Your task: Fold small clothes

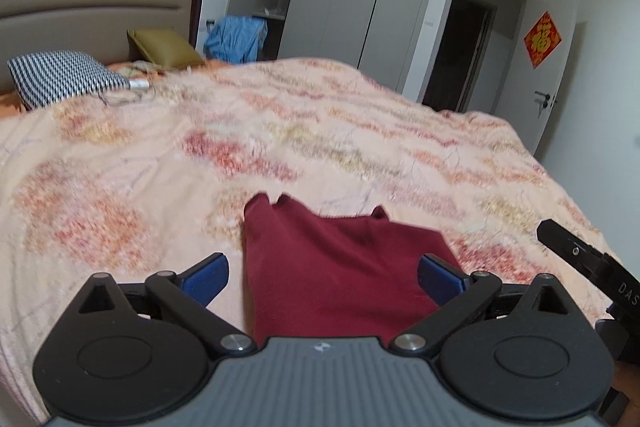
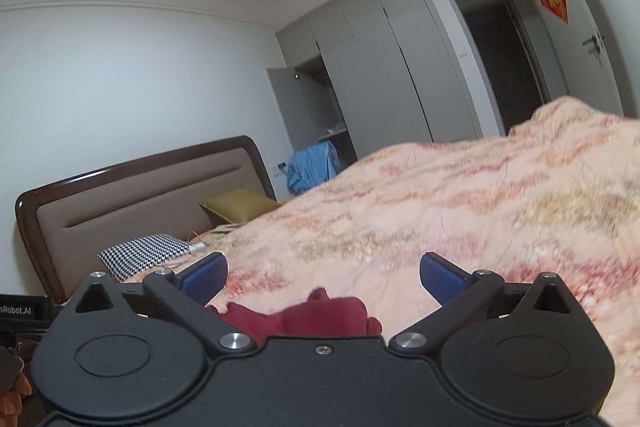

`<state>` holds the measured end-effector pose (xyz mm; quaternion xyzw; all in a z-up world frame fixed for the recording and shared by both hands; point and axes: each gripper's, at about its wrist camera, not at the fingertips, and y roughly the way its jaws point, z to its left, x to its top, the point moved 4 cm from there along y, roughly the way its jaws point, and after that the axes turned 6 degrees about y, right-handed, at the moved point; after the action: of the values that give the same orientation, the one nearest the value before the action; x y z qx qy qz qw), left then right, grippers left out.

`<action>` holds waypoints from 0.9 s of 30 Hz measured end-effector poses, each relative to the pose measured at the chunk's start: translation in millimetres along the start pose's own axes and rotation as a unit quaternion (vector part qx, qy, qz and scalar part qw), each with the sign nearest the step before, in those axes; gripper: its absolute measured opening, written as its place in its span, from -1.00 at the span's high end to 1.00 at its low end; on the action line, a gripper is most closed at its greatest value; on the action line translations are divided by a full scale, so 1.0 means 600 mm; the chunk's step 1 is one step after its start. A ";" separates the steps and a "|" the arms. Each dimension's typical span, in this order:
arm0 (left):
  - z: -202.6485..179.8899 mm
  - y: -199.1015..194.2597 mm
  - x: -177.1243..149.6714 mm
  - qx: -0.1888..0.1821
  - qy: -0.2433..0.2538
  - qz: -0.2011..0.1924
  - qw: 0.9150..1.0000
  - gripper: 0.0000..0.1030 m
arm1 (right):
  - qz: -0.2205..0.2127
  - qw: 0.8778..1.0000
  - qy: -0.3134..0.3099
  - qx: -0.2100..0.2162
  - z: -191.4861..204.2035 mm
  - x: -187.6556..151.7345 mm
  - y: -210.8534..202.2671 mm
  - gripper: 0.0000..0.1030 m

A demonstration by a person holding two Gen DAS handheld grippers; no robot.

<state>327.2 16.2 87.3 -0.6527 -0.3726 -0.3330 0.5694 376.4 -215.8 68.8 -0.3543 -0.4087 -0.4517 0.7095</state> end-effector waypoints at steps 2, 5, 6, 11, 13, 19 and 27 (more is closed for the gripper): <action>-0.006 -0.026 0.003 0.003 0.004 -0.013 1.000 -0.99 | -0.006 1.000 -0.008 0.000 0.011 0.008 -0.022 -0.99; -0.012 -0.064 0.002 0.006 0.005 -0.028 1.000 -0.99 | -0.011 1.000 -0.022 0.005 0.031 0.014 -0.058 -0.99; -0.014 -0.076 0.000 0.006 0.004 -0.031 0.999 -0.99 | -0.013 1.000 -0.027 0.005 0.037 0.015 -0.070 -0.99; -0.020 -0.132 -0.020 0.010 0.006 -0.045 0.999 -1.00 | -0.025 0.999 -0.046 0.012 0.066 0.016 -0.129 -0.99; -0.022 -0.153 -0.029 0.014 0.009 -0.050 0.999 -1.00 | -0.029 0.998 -0.053 0.013 0.078 0.013 -0.151 -0.99; -0.027 -0.209 -0.063 0.026 0.015 -0.064 0.997 -1.00 | -0.035 0.997 -0.063 0.011 0.106 -0.003 -0.213 -0.99; -0.028 -0.259 -0.133 0.037 0.022 -0.075 0.996 -1.00 | -0.030 0.997 -0.075 -0.001 0.130 -0.058 -0.286 -0.99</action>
<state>152.5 2.2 97.8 -0.5943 -0.4199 -0.3746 0.5746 187.3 -194.0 92.7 -0.3756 -0.4705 -0.4451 0.6629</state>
